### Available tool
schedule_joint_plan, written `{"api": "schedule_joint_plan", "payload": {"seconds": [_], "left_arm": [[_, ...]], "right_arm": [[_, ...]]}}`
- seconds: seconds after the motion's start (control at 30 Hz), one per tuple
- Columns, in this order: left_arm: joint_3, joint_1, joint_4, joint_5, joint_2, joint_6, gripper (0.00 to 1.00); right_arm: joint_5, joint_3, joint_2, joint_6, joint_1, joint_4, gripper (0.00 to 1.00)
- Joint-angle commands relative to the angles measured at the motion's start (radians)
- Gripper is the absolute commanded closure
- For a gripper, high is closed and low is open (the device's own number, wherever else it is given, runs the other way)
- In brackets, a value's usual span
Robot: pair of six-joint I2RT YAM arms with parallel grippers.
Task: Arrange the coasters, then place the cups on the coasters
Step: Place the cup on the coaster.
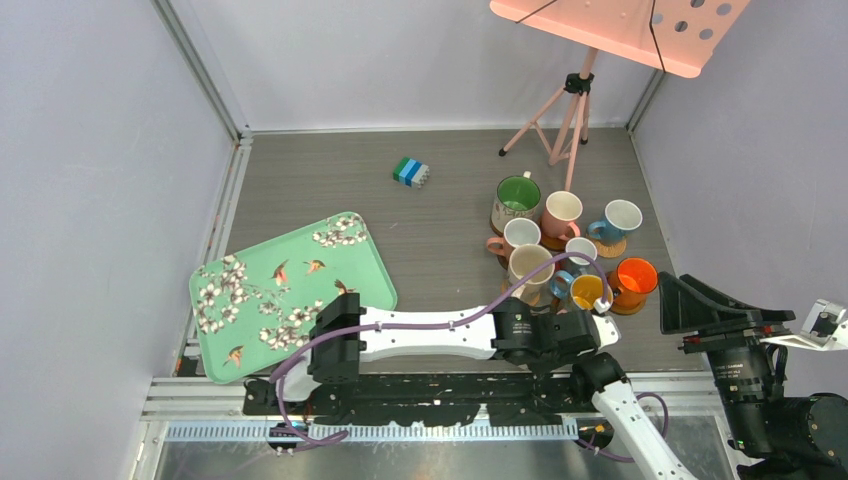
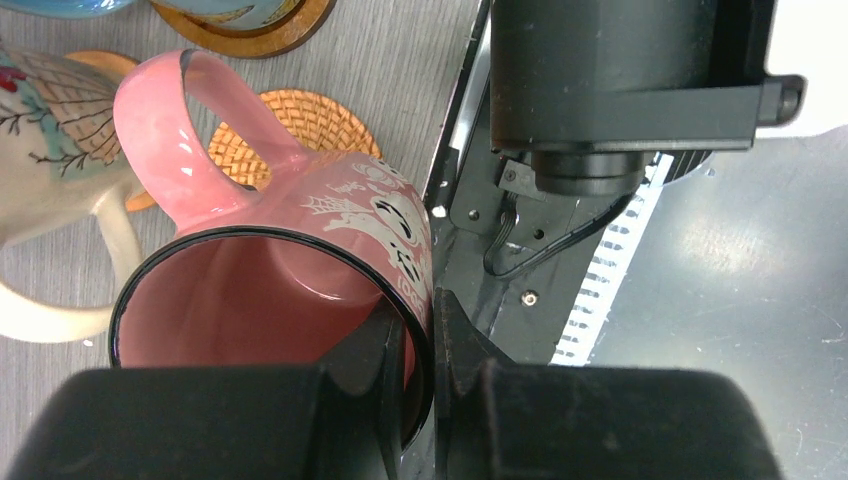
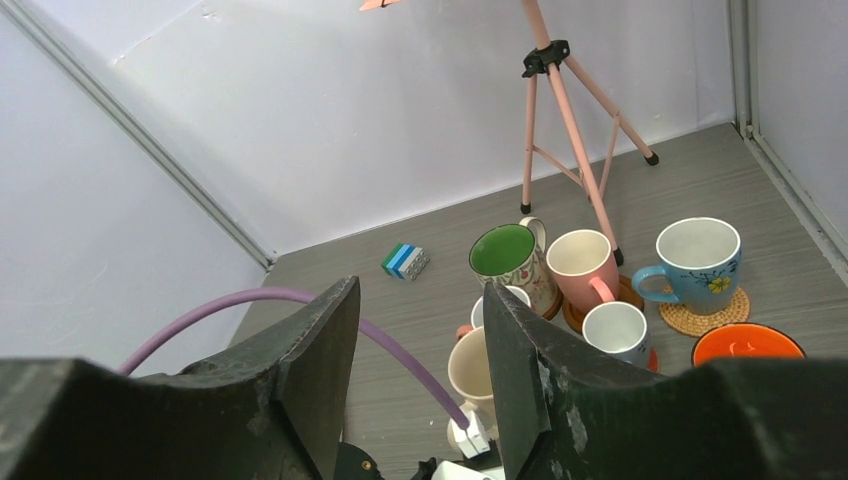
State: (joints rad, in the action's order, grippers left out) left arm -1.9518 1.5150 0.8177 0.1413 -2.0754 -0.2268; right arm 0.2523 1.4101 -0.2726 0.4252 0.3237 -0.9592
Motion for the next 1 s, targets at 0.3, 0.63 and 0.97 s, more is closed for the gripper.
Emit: {"api": "schedule_joint_plan", "payload": {"seconds": [0.3, 0.63, 0.97], "left_arm": [[-0.121, -0.016, -0.012, 0.035, -0.040, 0.052, 1.00], [-0.125, -0.025, -0.018, 0.039, -0.057, 0.067, 1.00], [-0.141, -0.034, -0.018, 0.038, -0.075, 0.081, 1.00]], "right_arm": [[0.036, 0.012, -0.007, -0.036, 0.003, 0.020, 0.44], [0.049, 0.005, -0.002, -0.037, 0.005, 0.019, 0.44], [0.055, -0.005, 0.000, -0.046, 0.006, 0.022, 0.44]]}}
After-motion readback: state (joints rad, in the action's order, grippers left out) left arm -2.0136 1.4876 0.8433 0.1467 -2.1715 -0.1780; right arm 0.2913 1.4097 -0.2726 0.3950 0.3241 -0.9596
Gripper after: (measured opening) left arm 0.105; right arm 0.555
